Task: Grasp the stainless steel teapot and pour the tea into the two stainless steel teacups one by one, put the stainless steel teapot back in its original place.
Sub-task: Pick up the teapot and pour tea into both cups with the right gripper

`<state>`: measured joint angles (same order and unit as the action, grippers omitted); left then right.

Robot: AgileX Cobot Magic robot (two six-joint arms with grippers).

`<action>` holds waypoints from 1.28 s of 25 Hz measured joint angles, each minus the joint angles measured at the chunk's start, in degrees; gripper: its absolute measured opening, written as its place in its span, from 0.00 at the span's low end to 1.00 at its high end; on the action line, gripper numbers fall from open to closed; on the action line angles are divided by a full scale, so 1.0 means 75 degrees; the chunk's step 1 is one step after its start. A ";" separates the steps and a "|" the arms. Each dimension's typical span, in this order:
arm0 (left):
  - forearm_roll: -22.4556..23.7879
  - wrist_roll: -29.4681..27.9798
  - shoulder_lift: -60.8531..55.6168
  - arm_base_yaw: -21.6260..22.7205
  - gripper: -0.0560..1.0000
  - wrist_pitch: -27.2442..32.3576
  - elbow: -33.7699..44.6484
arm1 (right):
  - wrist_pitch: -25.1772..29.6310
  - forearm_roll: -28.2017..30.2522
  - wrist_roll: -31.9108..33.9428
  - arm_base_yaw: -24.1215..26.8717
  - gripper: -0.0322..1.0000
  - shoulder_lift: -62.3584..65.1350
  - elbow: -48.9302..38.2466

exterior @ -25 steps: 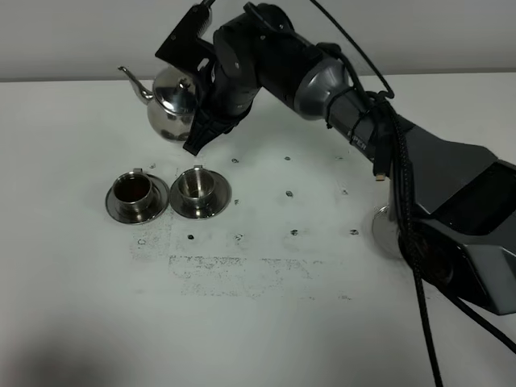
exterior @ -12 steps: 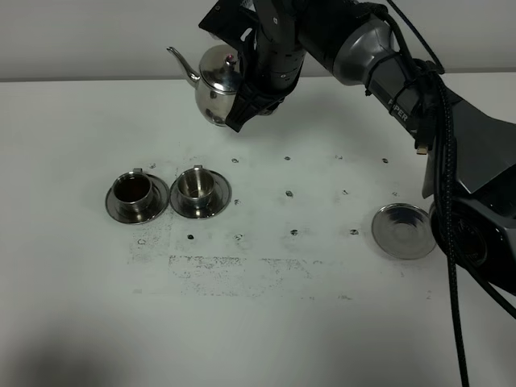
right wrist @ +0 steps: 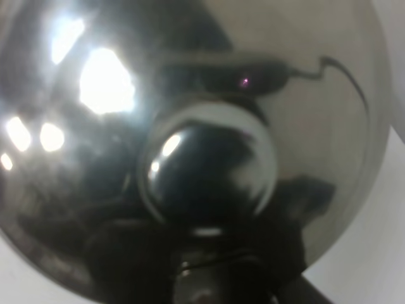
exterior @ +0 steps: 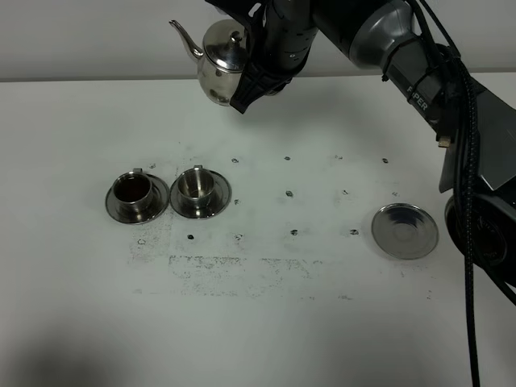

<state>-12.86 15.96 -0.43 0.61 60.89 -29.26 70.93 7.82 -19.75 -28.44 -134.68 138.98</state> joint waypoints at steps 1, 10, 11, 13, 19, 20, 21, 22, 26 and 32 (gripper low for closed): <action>0.0000 0.0000 0.0000 0.0000 0.67 0.0000 0.0000 | 0.0000 0.0000 0.0000 0.0000 0.19 0.0000 0.0000; 0.0000 0.0003 0.0000 0.0000 0.67 0.0000 0.0000 | -0.0008 0.0056 -0.0007 0.0000 0.19 0.0281 -0.0695; 0.0000 0.0003 0.0000 0.0000 0.67 0.0000 0.0000 | -0.0008 0.0135 -0.0007 0.0000 0.19 0.0362 -0.0910; 0.0000 0.0003 0.0000 0.0000 0.67 0.0000 0.0000 | -0.0008 0.0370 -0.0007 0.0000 0.19 0.0536 -0.1436; 0.0000 0.0003 0.0000 0.0000 0.67 0.0000 0.0000 | 0.0024 0.1159 0.0144 0.0009 0.19 0.1236 -0.2471; 0.0000 0.0003 0.0000 0.0000 0.67 0.0000 0.0000 | 0.0024 0.1252 0.0144 0.0009 0.19 0.1339 -0.2610; 0.0000 0.0003 0.0000 0.0000 0.67 0.0000 0.0000 | 0.0024 0.1319 0.0136 0.0009 0.19 0.1434 -0.2730; 0.0000 0.0003 0.0000 0.0000 0.67 0.0000 0.0000 | 0.0005 0.1385 0.0119 0.0009 0.19 0.1516 -0.2858; 0.0000 0.0003 0.0000 0.0000 0.67 0.0000 0.0000 | 0.0000 0.1392 0.0136 0.0059 0.19 0.1588 -0.3146; 0.0000 0.0003 0.0000 0.0000 0.67 0.0000 0.0000 | 0.0007 0.1045 0.0145 0.0085 0.19 0.1636 -0.3177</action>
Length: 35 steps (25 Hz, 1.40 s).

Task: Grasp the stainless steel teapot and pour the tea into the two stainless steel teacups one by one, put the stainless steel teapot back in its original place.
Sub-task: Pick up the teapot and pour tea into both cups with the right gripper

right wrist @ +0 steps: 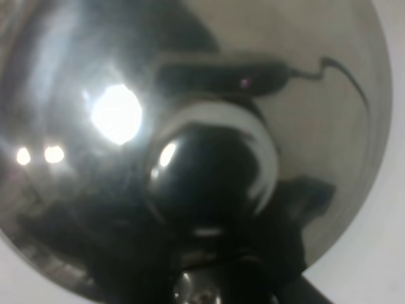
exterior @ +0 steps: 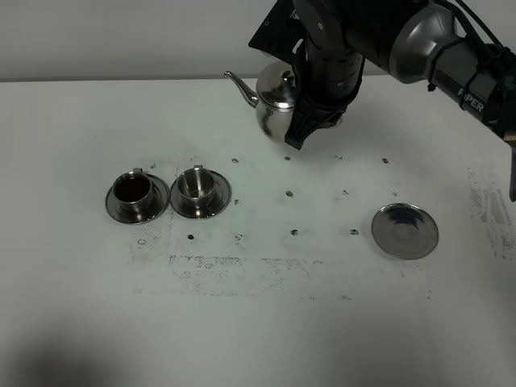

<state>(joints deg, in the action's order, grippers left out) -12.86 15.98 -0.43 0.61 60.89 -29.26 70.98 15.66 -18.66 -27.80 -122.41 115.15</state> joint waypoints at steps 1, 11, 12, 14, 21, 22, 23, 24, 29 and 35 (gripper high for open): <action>0.0000 0.0000 0.0000 0.0000 0.67 0.0000 0.0000 | 0.0000 -0.0038 0.0000 0.0000 0.19 0.0016 0.0000; 0.0000 0.0000 0.0000 0.0000 0.67 0.0000 0.0000 | -0.0044 -0.0322 -0.0001 0.0000 0.19 0.0151 -0.1050; 0.0000 0.0000 0.0000 0.0000 0.67 0.0000 0.0000 | -0.0044 -0.0253 -0.0001 0.0000 0.19 0.0151 -0.1157; 0.0000 0.0000 0.0000 0.0000 0.67 0.0000 0.0000 | -0.0036 -0.0127 -0.0001 0.0000 0.19 0.0151 -0.1364; 0.0000 -0.0019 0.0000 0.0000 0.67 0.0000 0.0000 | -0.0316 0.0146 0.0032 -0.0183 0.19 0.0167 -0.1882; 0.0000 -0.0019 0.0000 0.0000 0.67 0.0000 0.0000 | -0.0429 0.0185 0.0032 -0.0271 0.19 0.0167 -0.1900; 0.0000 -0.0019 0.0000 0.0000 0.67 0.0000 0.0000 | -0.0558 0.0235 0.0032 -0.0361 0.19 0.0160 -0.1908; 0.0000 -0.0019 0.0000 0.0000 0.67 0.0000 0.0000 | -0.0701 0.0302 0.0032 -0.0429 0.19 0.0160 -0.1913; 0.0000 -0.0019 0.0000 0.0000 0.67 0.0000 0.0000 | -0.1095 0.0713 0.0032 -0.0766 0.19 0.0084 -0.1922; 0.0000 -0.0019 0.0000 0.0000 0.67 0.0000 0.0000 | -0.1316 0.1295 0.0032 -0.1093 0.19 -0.0121 -0.1930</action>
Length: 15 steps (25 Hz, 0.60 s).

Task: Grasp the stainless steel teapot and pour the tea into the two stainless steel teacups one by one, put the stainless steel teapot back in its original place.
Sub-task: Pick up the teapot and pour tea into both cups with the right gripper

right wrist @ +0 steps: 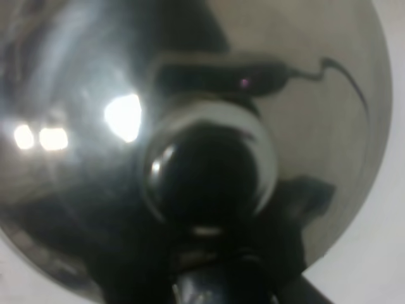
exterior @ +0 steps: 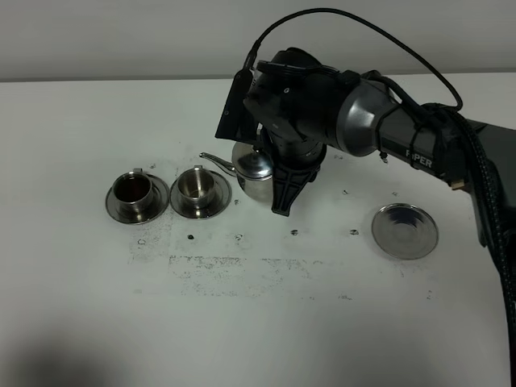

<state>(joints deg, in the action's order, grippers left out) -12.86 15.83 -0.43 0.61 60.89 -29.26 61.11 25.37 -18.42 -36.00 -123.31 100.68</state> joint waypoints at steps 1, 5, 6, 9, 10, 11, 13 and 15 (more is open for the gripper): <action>0.0000 0.0000 0.0000 0.0000 0.67 0.0000 0.0000 | -0.0053 0.0124 0.0000 -0.0031 0.19 -0.0044 0.0000; 0.0000 0.0000 0.0000 0.0000 0.67 0.0000 0.0000 | -0.0126 0.0525 0.0007 -0.0120 0.19 -0.0210 -0.0018; 0.0000 0.0000 0.0000 0.0000 0.67 0.0000 0.0000 | -0.0126 0.0589 0.0007 -0.0138 0.19 -0.0258 -0.0018; 0.0000 0.0000 0.0000 0.0000 0.67 0.0000 0.0000 | -0.0150 0.0865 0.0007 -0.0226 0.19 -0.0307 -0.0018; 0.0000 0.0007 0.0000 0.0000 0.67 0.0000 0.0000 | -0.0169 0.0953 0.0007 -0.0266 0.19 -0.0307 -0.0018; 0.0000 0.0007 0.0000 0.0000 0.67 0.0000 0.0000 | -0.0195 0.1035 0.0007 -0.0311 0.19 -0.0307 -0.0018; 0.0000 0.0007 0.0000 0.0000 0.67 0.0000 0.0000 | -0.0232 0.1258 0.0035 -0.0420 0.19 -0.0307 -0.0018; 0.0000 0.0007 0.0000 0.0000 0.67 0.0000 0.0000 | -0.0257 0.1400 0.0115 -0.0492 0.19 -0.0317 -0.0018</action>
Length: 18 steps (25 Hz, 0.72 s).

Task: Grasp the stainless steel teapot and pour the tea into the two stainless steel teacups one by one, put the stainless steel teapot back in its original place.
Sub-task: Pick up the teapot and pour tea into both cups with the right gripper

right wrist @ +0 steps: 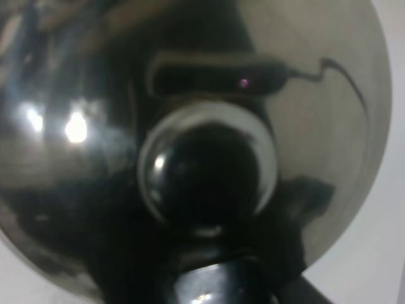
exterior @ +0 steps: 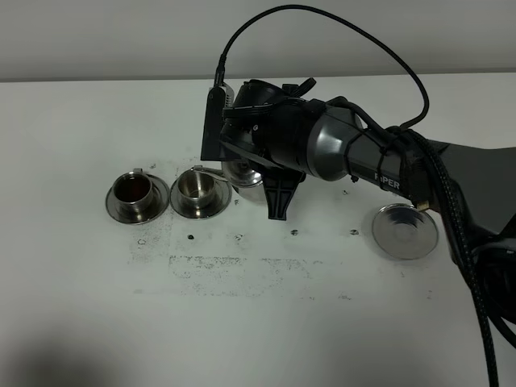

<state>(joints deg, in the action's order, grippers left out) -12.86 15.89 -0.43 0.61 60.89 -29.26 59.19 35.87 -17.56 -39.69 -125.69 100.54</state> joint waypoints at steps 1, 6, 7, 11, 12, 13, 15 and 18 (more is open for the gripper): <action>0.0000 0.0000 0.0000 0.0000 0.67 0.0000 0.0000 | 0.0000 0.0070 0.0046 -0.0017 0.19 -0.0010 0.0000; 0.0000 0.0007 0.0000 0.0000 0.67 0.0000 0.0000 | -0.0001 0.0416 0.0119 -0.0017 0.19 -0.0018 0.0000; 0.0000 0.0007 0.0000 0.0000 0.67 0.0000 0.0000 | -0.0001 0.0530 0.0134 -0.0017 0.19 -0.0018 0.0000; 0.0000 0.0007 0.0000 0.0000 0.67 0.0000 0.0000 | -0.0001 0.0747 0.0171 -0.0025 0.19 -0.0018 0.0000; 0.0000 0.0007 0.0000 0.0000 0.67 0.0000 0.0000 | -0.0001 0.0802 0.0171 -0.0043 0.19 -0.0018 0.0000; 0.0000 0.0007 0.0000 0.0000 0.67 0.0000 0.0000 | -0.0001 0.0857 0.0171 -0.0061 0.19 -0.0018 0.0000; 0.0000 0.0017 0.0000 0.0000 0.67 0.0000 0.0000 | -0.0001 0.0893 0.0177 -0.0118 0.19 -0.0018 0.0000; 0.0000 0.0010 0.0000 0.0000 0.67 0.0000 0.0000 | -0.0008 0.0893 0.0177 -0.0173 0.19 -0.0018 0.0000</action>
<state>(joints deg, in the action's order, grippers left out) -12.86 15.96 -0.43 0.61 60.89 -29.26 59.13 42.57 -16.23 -40.99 -125.83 100.54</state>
